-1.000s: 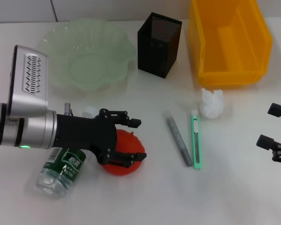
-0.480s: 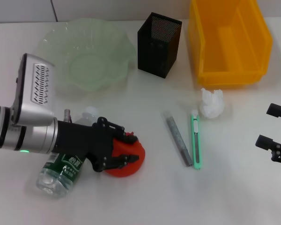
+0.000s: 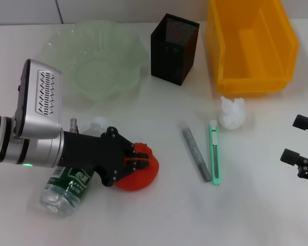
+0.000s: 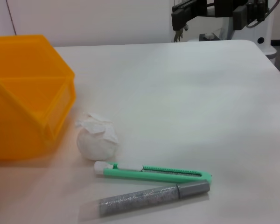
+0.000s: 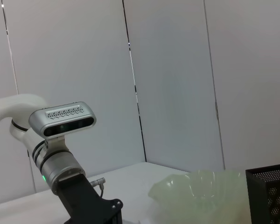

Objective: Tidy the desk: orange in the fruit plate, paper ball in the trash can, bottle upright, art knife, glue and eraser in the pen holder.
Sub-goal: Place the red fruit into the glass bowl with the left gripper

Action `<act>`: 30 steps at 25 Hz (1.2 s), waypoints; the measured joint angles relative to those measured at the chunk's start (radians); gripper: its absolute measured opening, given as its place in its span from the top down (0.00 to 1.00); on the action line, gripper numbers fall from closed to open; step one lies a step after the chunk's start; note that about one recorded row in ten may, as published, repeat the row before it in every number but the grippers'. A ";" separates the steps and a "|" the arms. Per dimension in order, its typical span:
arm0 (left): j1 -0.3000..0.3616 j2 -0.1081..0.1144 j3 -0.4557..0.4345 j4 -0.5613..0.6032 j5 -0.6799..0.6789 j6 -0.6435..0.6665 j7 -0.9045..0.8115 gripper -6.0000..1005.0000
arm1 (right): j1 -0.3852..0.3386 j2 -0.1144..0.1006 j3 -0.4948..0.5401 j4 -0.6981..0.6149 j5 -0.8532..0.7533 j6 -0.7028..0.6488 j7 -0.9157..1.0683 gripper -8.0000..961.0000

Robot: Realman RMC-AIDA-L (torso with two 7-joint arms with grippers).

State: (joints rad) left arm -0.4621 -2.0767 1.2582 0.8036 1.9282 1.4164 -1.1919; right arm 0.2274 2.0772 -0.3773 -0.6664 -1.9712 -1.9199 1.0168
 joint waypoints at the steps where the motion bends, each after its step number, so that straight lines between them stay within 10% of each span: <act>1: 0.000 0.000 0.000 0.001 -0.004 0.000 0.001 0.79 | 0.000 0.000 0.000 0.002 0.000 0.000 0.000 0.16; 13: 0.028 0.005 -0.029 0.064 -0.318 0.045 0.139 0.93 | 0.000 0.000 0.000 0.007 0.005 -0.001 0.000 0.17; 23: -0.056 -0.002 -0.040 -0.134 -0.773 -0.483 0.241 0.92 | 0.005 -0.003 0.000 0.043 0.007 0.010 -0.005 0.17; 30: -0.098 -0.002 -0.078 -0.269 -0.885 -0.552 0.318 0.92 | 0.006 -0.004 0.000 0.044 0.008 0.011 0.005 0.18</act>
State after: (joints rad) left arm -0.5604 -2.0789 1.1797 0.5350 1.0431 0.8648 -0.8741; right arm 0.2330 2.0733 -0.3773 -0.6227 -1.9633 -1.9091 1.0213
